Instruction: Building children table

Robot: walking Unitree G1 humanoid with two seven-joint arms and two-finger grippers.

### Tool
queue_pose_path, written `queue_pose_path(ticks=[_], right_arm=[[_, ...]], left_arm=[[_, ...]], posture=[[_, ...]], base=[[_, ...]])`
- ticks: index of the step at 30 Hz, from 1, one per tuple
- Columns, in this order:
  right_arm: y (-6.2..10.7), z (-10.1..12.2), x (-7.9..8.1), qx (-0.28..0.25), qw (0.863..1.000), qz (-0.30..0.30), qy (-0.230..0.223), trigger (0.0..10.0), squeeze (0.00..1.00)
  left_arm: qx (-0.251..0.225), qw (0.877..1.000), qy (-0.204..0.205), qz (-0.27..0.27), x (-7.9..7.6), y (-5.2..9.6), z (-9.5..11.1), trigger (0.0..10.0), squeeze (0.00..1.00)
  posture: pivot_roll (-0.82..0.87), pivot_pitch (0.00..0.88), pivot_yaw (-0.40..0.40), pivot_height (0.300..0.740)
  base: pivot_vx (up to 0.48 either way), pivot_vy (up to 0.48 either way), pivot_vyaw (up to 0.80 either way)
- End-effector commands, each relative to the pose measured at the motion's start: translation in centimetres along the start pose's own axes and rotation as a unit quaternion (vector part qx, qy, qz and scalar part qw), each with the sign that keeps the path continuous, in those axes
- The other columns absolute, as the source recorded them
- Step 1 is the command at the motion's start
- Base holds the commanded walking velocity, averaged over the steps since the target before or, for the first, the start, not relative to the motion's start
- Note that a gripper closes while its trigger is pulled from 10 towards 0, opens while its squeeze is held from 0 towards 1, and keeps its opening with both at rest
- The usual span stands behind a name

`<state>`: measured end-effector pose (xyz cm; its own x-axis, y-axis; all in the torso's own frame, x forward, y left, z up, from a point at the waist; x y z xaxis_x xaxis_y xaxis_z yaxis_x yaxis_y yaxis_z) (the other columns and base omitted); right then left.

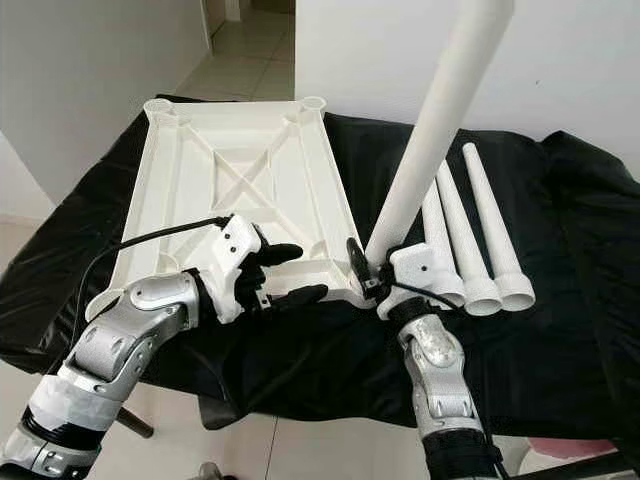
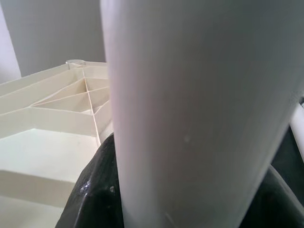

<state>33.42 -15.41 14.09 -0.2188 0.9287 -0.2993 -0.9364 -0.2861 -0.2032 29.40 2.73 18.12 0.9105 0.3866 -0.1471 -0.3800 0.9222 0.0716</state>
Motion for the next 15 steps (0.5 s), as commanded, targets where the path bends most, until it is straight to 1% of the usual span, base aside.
queue_pose_path(ticks=[1,4,6,9,10,12,15], right_arm=[[1.9,-5.0,0.7,0.118,0.993,0.012,-0.025,10.0,0.00],[1.7,-5.0,0.8,0.125,0.992,0.020,-0.025,10.0,0.00],[1.3,-5.1,1.0,0.138,0.990,0.038,-0.014,10.0,0.00],[0.9,-5.2,1.2,0.148,0.987,0.055,-0.015,10.0,0.00],[0.9,-5.2,1.2,0.148,0.987,0.055,-0.015,10.0,0.00],[0.8,-5.6,1.4,0.170,0.983,0.074,-0.010,10.0,0.00],[0.8,-5.8,1.5,0.178,0.981,0.079,-0.008,10.0,0.00]], left_arm=[[0.002,1.000,0.001,0.004,0.1,0.0,0.1,10.0,0.00],[0.001,1.000,0.001,0.004,0.1,0.0,0.1,10.0,0.00],[0.000,1.000,0.000,0.005,0.2,-0.1,0.2,10.0,0.00],[0.000,1.000,0.001,0.007,0.3,0.0,0.2,10.0,0.00],[0.000,1.000,0.001,0.007,0.3,0.0,0.2,10.0,0.00],[-0.001,1.000,0.000,0.010,0.4,0.0,0.2,10.0,0.00],[-0.001,1.000,0.000,0.010,0.4,0.0,0.3,10.0,0.00]], posture=[[0.02,0.082,-0.007,0.740],[0.02,0.081,-0.009,0.740],[0.02,0.079,-0.011,0.740],[0.02,0.081,-0.013,0.740],[0.02,0.081,-0.013,0.740],[0.02,0.079,-0.015,0.740],[0.02,0.079,-0.015,0.740]], base=[[0.000,0.000,0.00],[0.000,0.000,0.00],[0.000,0.000,0.00],[0.000,0.000,0.00],[0.000,0.000,0.00],[0.000,0.000,0.00],[0.000,0.000,0.00]])
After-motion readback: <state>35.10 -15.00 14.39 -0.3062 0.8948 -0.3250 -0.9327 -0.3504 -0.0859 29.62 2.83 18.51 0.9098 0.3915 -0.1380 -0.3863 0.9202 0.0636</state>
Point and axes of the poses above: a point about 5 cm out from each wrist's last joint towards the gripper, its own y axis pointing back from the gripper into the wrist, its own z axis along the axis of the wrist's last joint, x = y × z, the point moved 4 cm from there along -y, pointing out of the wrist towards the gripper, and after that the axes turned 14 degrees about y, right-handed, at the moved point
